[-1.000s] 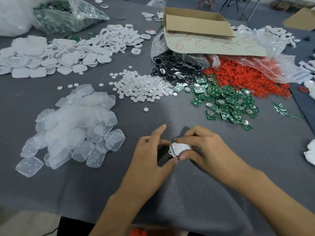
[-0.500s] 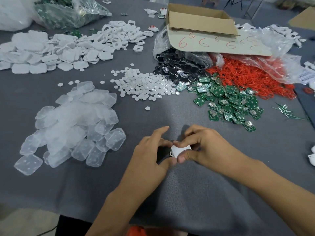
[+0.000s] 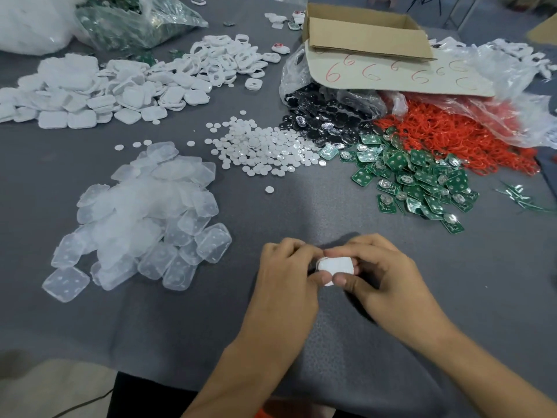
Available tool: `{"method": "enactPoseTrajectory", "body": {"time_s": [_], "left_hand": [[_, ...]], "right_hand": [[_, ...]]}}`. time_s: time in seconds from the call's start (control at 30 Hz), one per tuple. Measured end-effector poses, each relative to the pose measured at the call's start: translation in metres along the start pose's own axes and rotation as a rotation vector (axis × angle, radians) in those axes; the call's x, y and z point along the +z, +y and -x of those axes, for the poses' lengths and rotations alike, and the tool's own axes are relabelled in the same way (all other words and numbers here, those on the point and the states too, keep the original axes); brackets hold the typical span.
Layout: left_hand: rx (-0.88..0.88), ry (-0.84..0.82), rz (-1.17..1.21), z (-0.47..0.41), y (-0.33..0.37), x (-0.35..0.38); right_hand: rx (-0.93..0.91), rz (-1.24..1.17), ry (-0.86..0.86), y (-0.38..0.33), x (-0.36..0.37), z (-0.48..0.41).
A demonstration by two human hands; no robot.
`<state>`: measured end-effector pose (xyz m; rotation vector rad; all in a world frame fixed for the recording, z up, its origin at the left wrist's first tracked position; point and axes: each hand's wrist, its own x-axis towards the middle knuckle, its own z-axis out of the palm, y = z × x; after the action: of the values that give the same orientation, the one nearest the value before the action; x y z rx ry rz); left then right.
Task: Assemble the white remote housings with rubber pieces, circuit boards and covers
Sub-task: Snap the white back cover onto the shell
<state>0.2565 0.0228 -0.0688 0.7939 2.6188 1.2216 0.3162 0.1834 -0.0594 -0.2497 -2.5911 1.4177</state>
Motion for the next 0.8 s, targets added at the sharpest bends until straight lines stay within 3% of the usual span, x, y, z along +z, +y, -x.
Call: {"method": "enactPoseTrajectory", "body": {"time_s": [0.2, 0.5, 0.57, 0.7, 0.8], "left_hand": [[-0.029, 0.135, 0.392, 0.015, 0.008, 0.008], [-0.002, 0.219, 0.309, 0.016, 0.003, 0.013], [-0.019, 0.233, 0.299, 0.014, 0.004, 0.014], [-0.121, 0.252, 0.425, 0.014, 0.005, 0.01], [-0.16, 0.122, 0.588, 0.017, 0.003, 0.005]], "right_hand": [[-0.09, 0.155, 0.252, -0.011, 0.001, 0.018], [-0.145, 0.306, 0.273, -0.008, 0.015, 0.019], [-0.065, 0.177, 0.288, -0.006, 0.017, 0.016], [0.131, -0.324, 0.259, -0.007, 0.022, 0.023], [0.167, -0.494, 0.29, -0.007, 0.025, 0.027]]}}
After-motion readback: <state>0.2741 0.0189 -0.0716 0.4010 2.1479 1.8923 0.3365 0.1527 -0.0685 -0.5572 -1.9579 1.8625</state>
